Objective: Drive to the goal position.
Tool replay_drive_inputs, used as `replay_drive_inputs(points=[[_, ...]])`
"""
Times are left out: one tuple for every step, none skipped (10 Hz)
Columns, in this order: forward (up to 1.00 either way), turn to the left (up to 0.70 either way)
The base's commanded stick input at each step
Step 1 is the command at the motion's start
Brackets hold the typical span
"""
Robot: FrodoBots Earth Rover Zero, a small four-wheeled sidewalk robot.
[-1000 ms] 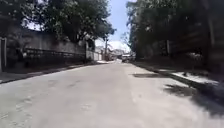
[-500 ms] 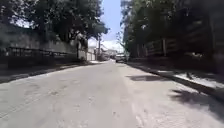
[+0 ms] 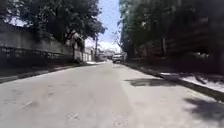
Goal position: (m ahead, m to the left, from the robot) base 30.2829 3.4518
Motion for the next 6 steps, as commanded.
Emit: replay_drive_inputs(points=[[1.0,0.0],[1.0,0.0],[1.0,0.0],[1.0,0.0],[1.0,0.0],[1.0,0.0]])
